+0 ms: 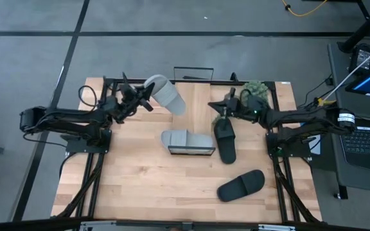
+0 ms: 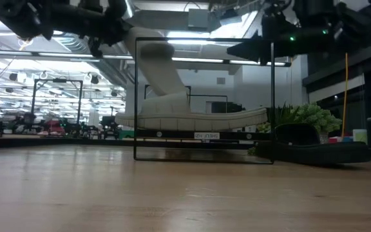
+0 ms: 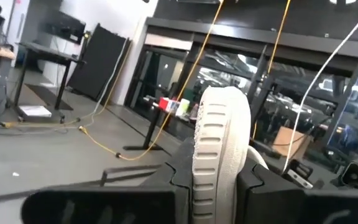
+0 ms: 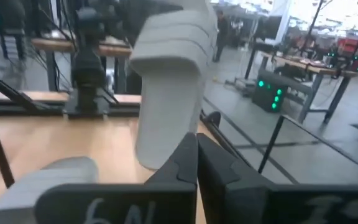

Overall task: Pick and place slides into the shelf
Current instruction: Put the gray slipper on the shelf

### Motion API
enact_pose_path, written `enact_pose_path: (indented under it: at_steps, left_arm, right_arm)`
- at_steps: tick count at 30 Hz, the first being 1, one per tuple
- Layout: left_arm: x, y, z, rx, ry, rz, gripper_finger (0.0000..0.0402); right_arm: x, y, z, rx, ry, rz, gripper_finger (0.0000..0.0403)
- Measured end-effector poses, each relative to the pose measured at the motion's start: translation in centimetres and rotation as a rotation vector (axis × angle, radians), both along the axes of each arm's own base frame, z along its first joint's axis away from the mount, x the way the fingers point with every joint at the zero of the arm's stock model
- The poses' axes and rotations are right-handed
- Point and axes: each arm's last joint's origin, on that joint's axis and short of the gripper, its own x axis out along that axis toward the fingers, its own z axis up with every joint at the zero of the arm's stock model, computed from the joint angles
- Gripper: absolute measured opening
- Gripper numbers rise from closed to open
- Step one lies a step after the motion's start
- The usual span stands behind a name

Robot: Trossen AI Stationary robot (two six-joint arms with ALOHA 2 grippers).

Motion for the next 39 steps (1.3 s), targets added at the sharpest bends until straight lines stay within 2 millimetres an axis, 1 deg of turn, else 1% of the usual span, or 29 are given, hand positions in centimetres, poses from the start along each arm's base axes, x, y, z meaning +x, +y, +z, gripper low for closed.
enact_pose_path:
  at_steps: [4,7,10,12,16,19,24,29,33,36,39]
  left_arm:
    - [0.7,0.2,-0.6,-0.048,-0.041,-0.005,0.0034]
    - [1.4,0.0,-1.4,-0.091,-0.042,0.01,0.0034]
    - [2.0,-0.3,-2.2,-0.12,-0.022,0.061,0.0034]
    - [2.4,-0.6,-2.4,-0.131,-0.054,0.09,0.0034]
    - [3.1,-1.3,-2.7,-0.127,-0.103,0.077,0.0034]
    - [3.7,-1.8,-3.5,-0.154,-0.09,0.091,0.0034]
    - [4.4,-2.3,-4.6,-0.19,-0.132,0.145,0.0034]
    - [5.0,-2.3,-5.3,-0.192,-0.196,0.144,0.0034]
    - [5.5,-2.2,-6.6,-0.229,-0.196,0.162,0.0034]
    - [6.1,-2.1,-7.5,-0.263,-0.198,0.186,0.0034]
    - [7.0,-2.0,-7.8,-0.269,-0.195,0.201,0.0034]
  right_arm:
    - [-0.5,0.5,-0.5,0.006,-0.064,0.013,0.0004]
    - [-0.7,0.8,-1.1,-0.032,-0.029,0.019,0.0004]
    - [-0.9,1.0,-1.8,-0.032,0.001,-0.003,0.0005]
    - [-1.2,1.0,-2.4,-0.047,0.023,-0.025,0.0005]
    - [-1.4,1.1,-2.7,-0.054,0.02,-0.03,0.0005]
    - [-1.5,1.1,-2.8,-0.055,0.022,-0.028,0.0005]
    - [-1.5,1.1,-3.1,-0.047,0.051,-0.025,0.0005]
    - [-1.4,1.3,-3.2,-0.064,0.072,-0.013,0.0006]
    - [-1.4,1.6,-3.4,-0.065,0.087,0.004,0.0006]
    - [-1.3,1.8,-3.5,-0.064,0.097,0.013,0.0006]
    - [-1.3,1.9,-3.6,-0.061,0.113,0.018,0.0006]
